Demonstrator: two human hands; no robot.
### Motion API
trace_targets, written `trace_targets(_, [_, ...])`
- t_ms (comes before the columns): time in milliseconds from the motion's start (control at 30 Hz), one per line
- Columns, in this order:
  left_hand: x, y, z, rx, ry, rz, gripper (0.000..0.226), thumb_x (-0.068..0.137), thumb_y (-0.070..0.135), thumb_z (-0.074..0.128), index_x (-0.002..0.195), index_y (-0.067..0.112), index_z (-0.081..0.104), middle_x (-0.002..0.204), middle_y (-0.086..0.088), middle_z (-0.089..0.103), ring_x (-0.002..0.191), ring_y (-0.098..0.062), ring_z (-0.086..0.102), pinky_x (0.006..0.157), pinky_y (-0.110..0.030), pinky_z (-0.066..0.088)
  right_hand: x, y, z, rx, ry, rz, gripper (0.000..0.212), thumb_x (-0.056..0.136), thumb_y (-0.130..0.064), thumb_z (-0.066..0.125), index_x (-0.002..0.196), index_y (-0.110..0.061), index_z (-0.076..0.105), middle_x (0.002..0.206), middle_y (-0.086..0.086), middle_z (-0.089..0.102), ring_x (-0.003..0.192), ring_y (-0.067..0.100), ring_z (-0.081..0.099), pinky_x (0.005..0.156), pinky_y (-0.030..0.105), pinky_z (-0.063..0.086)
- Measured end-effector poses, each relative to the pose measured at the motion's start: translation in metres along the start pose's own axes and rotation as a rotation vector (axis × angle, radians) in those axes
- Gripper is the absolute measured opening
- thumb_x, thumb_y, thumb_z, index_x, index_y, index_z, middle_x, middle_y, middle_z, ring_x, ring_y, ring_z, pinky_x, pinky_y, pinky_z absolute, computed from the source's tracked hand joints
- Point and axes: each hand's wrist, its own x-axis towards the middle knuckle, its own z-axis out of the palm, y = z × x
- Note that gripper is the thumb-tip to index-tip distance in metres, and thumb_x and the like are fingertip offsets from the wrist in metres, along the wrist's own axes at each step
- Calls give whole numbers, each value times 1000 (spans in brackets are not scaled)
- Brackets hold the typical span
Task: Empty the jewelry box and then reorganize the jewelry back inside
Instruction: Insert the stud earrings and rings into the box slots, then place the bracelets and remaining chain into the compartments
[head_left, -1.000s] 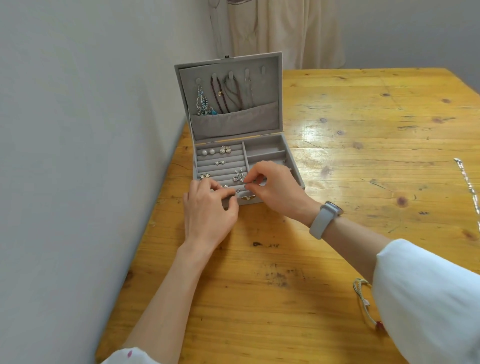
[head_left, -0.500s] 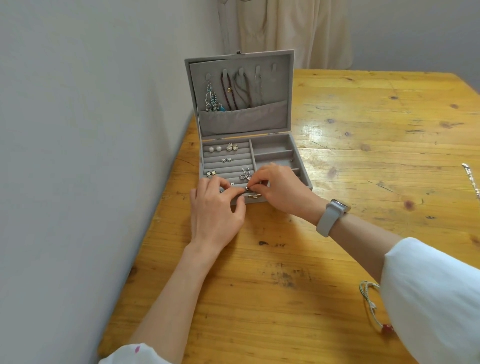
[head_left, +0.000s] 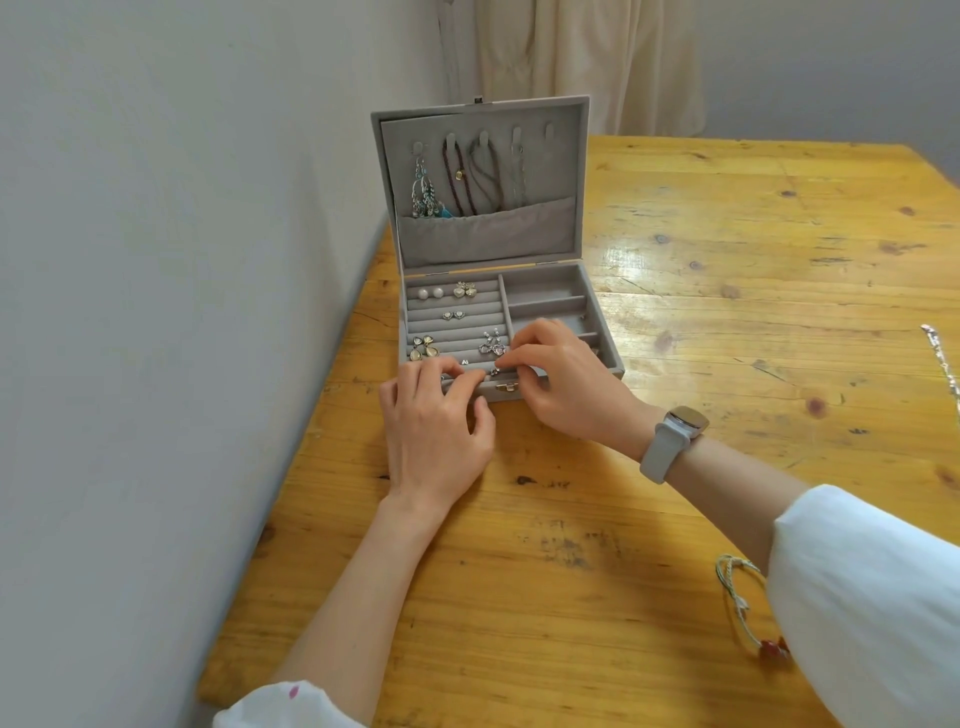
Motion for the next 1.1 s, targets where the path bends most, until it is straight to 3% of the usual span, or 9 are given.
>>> trace_targets(333, [-1, -2, 2, 28, -22, 5, 31, 77, 28, 49, 99, 19, 69, 95, -1, 59, 96, -15, 42, 80, -28, 26, 0, 1, 0, -109, -33, -58, 25, 88, -8, 47, 103, -7, 67, 106, 8, 53, 102, 21, 45, 86, 28, 42])
trace_targets(667, [2, 14, -5, -78, 3, -73, 36, 78, 26, 44, 106, 18, 66, 104, -1, 60, 102, -16, 45, 83, -28, 30, -26, 8, -24, 59, 61, 34, 30, 87, -5, 48, 114, -10, 62, 114, 4, 64, 109, 18, 53, 96, 31, 39])
trace_targets(900, [31, 99, 7, -241, -67, 25, 38, 79, 26, 40, 103, 14, 67, 101, -2, 62, 97, -21, 55, 80, -30, 36, -78, 58, -81, 94, 252, 216, 25, 84, 3, 51, 100, -8, 67, 100, 4, 66, 94, 12, 57, 85, 19, 41])
trace_targets(1000, [34, 146, 29, -300, -168, 152, 40, 78, 26, 39, 103, 13, 67, 101, -5, 64, 96, -25, 59, 80, -38, 45, -105, 92, -111, 7, 360, 370, 23, 83, 5, 51, 96, -4, 67, 92, 8, 67, 83, 18, 59, 78, 22, 42])
trace_targets(1067, [35, 175, 42, -297, -287, 225, 40, 83, 27, 40, 113, 15, 63, 115, -5, 60, 110, -25, 52, 92, -43, 40, -124, 120, -128, -81, 387, 517, 20, 83, 3, 52, 95, -2, 66, 94, 12, 66, 84, 22, 57, 78, 24, 39])
trace_targets(1100, [34, 187, 50, -279, -383, 244, 40, 88, 28, 40, 123, 18, 56, 129, -5, 52, 123, -24, 41, 102, -42, 30, -134, 134, -136, -124, 397, 594, 19, 83, 1, 51, 96, -2, 66, 95, 14, 65, 87, 26, 57, 80, 25, 38])
